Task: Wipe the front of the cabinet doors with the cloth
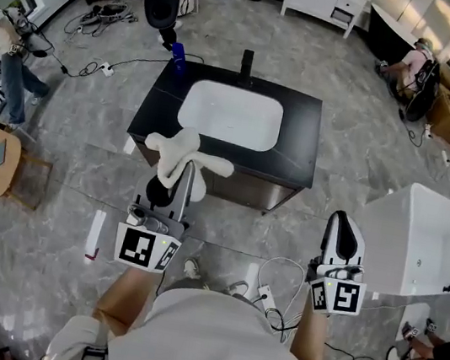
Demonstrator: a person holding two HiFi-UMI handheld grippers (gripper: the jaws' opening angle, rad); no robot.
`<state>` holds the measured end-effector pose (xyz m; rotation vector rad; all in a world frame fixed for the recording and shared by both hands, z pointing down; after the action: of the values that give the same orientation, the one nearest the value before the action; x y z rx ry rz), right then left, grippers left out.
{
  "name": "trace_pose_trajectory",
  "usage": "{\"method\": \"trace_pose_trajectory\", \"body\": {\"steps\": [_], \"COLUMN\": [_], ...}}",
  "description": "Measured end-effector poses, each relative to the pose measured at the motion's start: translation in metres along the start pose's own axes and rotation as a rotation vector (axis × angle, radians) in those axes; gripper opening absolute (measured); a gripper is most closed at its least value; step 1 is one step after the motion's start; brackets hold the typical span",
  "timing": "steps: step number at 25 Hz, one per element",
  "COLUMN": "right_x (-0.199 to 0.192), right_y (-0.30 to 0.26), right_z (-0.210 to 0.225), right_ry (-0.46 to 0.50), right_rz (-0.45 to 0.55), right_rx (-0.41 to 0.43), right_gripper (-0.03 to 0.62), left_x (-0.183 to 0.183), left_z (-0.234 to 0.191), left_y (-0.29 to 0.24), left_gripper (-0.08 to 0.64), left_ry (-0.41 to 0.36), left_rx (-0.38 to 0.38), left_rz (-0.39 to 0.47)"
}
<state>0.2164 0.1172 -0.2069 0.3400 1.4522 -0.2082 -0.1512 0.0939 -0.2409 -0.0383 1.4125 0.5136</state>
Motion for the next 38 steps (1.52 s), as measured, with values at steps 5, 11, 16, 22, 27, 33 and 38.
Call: {"method": "trace_pose_trajectory", "body": {"steps": [5,11,16,22,27,33,38], "right_x": [-0.001,0.001,-0.002,0.003,0.0,-0.002,-0.002], "right_y": [-0.003,-0.012,-0.018,-0.027,-0.033,-0.037,-0.036], "right_z": [-0.008,-0.02,-0.021,-0.017,-0.009,-0.005,-0.004], "right_ry": [-0.008,0.001,-0.003,0.001,-0.009,-0.011,-0.008], "right_rz": [0.008,0.026,0.024,0.018,0.007,-0.001,-0.001], "right_rx": [-0.028,-0.023,-0.021,-0.015,-0.018,-0.019,-0.015], "right_gripper": [0.046,0.046,0.046,0.046,0.046,0.046,0.046], "left_x": [-0.012,-0.024,-0.029,-0.021,-0.02,-0.021,-0.023], "left_z": [-0.005,-0.012,-0.015,-0.02,-0.021,-0.021,-0.02], "left_y": [-0.003,-0.007,-0.011,-0.019,-0.024,-0.029,-0.028], "left_gripper": [0.061,0.061,0.061,0.061,0.061,0.061,0.061], "left_ry": [-0.017,-0.007,-0.003,-0.017,-0.031,-0.038,-0.036], "left_rx": [-0.029,-0.06,-0.073,-0.08,-0.081,-0.078,-0.073], "left_rz": [-0.015,-0.038,-0.04,-0.04,-0.054,-0.051,-0.05]}}
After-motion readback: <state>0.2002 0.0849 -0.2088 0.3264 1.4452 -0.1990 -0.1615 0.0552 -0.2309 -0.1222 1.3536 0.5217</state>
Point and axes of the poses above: the fingertips, and each gripper's own axes: y backward along the fingers, z to its right, x out of its top, the point moved 10 cm from there along y, backward along the fingers, and after that the axes turned 9 degrees about -y, right-handed, at the moved point
